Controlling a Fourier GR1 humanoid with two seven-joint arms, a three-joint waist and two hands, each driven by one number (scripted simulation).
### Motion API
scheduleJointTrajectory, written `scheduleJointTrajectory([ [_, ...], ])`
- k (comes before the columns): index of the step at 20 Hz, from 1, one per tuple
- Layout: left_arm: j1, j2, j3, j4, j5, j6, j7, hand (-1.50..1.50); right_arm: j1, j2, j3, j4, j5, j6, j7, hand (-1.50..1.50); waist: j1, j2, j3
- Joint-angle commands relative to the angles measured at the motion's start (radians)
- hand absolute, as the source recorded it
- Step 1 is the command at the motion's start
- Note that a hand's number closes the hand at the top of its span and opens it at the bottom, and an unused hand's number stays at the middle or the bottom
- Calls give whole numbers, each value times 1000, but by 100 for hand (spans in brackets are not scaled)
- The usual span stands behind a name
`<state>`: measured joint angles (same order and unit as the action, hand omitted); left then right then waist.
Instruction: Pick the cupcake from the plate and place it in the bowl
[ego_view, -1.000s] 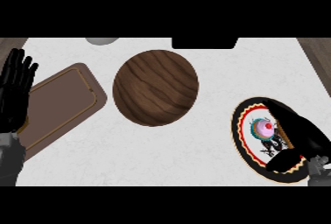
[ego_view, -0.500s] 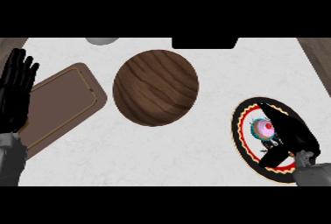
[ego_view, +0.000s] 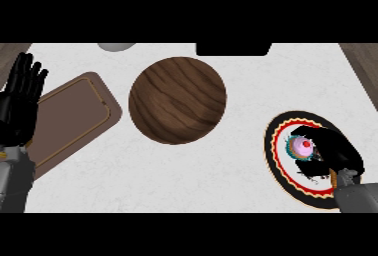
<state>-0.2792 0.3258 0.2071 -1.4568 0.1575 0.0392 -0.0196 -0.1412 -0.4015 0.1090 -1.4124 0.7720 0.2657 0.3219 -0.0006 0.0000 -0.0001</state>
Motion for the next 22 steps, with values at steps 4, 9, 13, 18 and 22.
scheduleJointTrajectory([
  [4, -5, 5, 29, 31, -2, -22, -23, 0, -40, 57, 13, 112, 110, -131, -100, 150, 3, 1, 0],
  [9, 52, -11, 29, -19, 6, -47, 1, 0, 26, 38, -22, -39, 120, -81, -81, 150, -1, -1, 0],
  [13, 56, -33, 9, -51, -25, 2, 5, 0, 245, -43, -99, -113, 115, -104, -35, 150, -20, -4, 0],
  [18, 77, -11, 27, -91, -18, -12, 19, 0, 426, -38, -125, -312, 146, -98, 58, 150, -13, -4, 0],
  [22, 25, -25, 26, -52, -16, 9, 47, 0, 509, -81, -186, -567, 162, -61, 129, 150, -23, -4, -2],
])
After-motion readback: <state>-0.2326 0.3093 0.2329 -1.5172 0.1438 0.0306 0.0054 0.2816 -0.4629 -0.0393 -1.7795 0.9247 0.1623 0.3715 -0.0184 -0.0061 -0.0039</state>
